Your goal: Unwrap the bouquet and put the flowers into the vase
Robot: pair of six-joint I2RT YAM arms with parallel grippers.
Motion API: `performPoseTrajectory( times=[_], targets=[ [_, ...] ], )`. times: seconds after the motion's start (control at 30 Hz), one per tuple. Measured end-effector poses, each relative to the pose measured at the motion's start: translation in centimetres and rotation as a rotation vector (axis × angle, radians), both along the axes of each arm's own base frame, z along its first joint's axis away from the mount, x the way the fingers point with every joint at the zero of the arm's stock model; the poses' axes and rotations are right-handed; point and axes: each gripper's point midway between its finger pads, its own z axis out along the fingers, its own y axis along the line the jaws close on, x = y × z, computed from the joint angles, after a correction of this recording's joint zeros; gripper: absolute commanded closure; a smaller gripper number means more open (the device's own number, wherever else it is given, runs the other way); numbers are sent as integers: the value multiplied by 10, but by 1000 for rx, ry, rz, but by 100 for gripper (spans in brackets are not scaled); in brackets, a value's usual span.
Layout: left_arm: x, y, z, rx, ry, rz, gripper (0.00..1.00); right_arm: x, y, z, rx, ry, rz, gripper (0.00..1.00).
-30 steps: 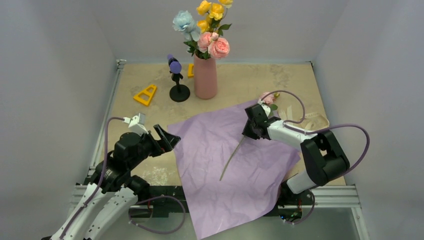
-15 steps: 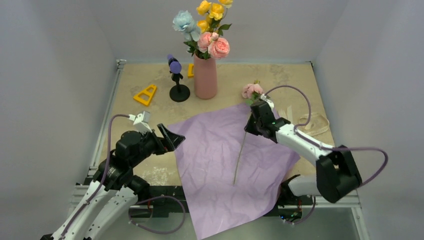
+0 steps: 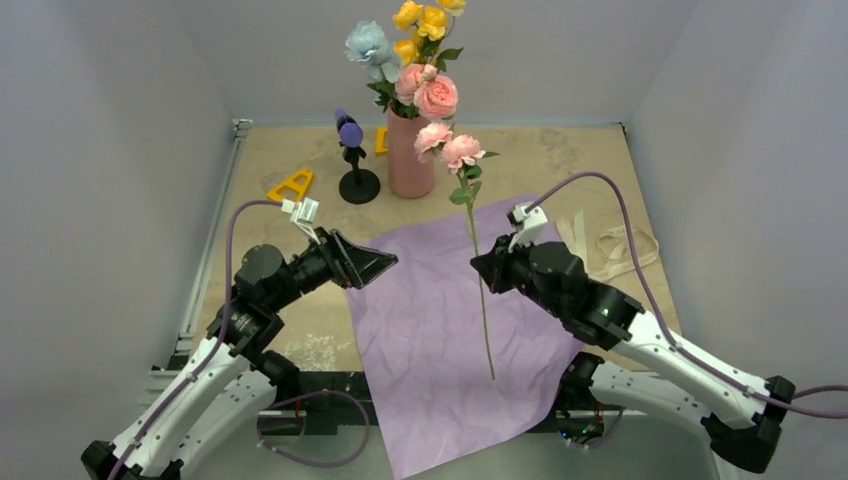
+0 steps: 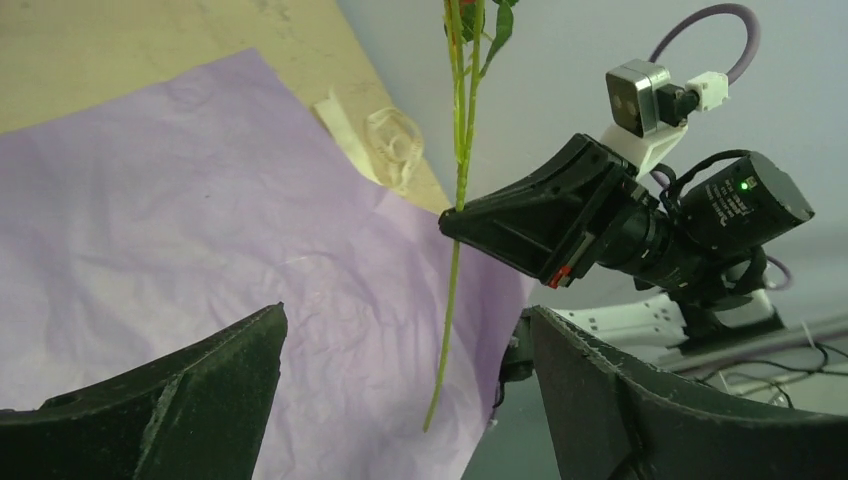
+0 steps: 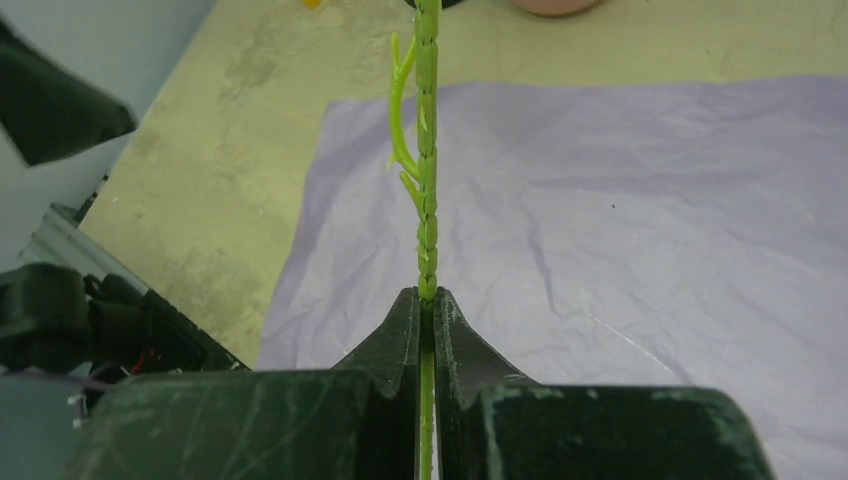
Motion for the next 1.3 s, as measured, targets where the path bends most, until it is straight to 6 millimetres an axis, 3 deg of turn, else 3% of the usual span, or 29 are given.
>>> performPoseTrajectory(
  times=[0.23,0.43,0.67,1.03,1.13,1.3],
  targets=[
    [-8,-26,31,-57,-157,-169,11,-45,10,29,-6,-193,157,100],
    [-18,-39,37,-33,-259,-270,16,-74,30,14,-114,-279,275,100],
    [-29,-43,51,-38,-378,-333,16,-77,53,2,-222,-331,314,100],
    [-32,-37,63,-37,-501,-299,19,-72,88,64,-92,-394,287,100],
    [-27,-35,64,-47,-518,-264,23,-71,96,74,-64,-398,281,100],
    [-19,-32,75,-68,-551,-208,27,-71,106,73,-62,-392,289,100]
  ],
)
